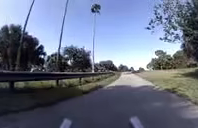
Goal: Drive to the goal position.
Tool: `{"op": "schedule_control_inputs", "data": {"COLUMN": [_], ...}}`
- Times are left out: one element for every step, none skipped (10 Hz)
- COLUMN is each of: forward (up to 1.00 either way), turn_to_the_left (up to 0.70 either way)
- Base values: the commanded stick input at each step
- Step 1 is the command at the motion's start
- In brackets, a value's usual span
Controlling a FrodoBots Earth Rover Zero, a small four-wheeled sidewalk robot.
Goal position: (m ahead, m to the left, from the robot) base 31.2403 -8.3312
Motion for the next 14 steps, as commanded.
{"op": "schedule_control_inputs", "data": {"forward": [0.85,0.85,0.85,0.85,0.85,0.85,0.85,0.85,0.85,0.85,0.85,0.85,0.85,0.85], "turn_to_the_left": [0.00,0.00,0.00,0.00,0.00,0.00,0.00,0.00,0.00,0.00,0.00,0.00,0.00,0.00]}}
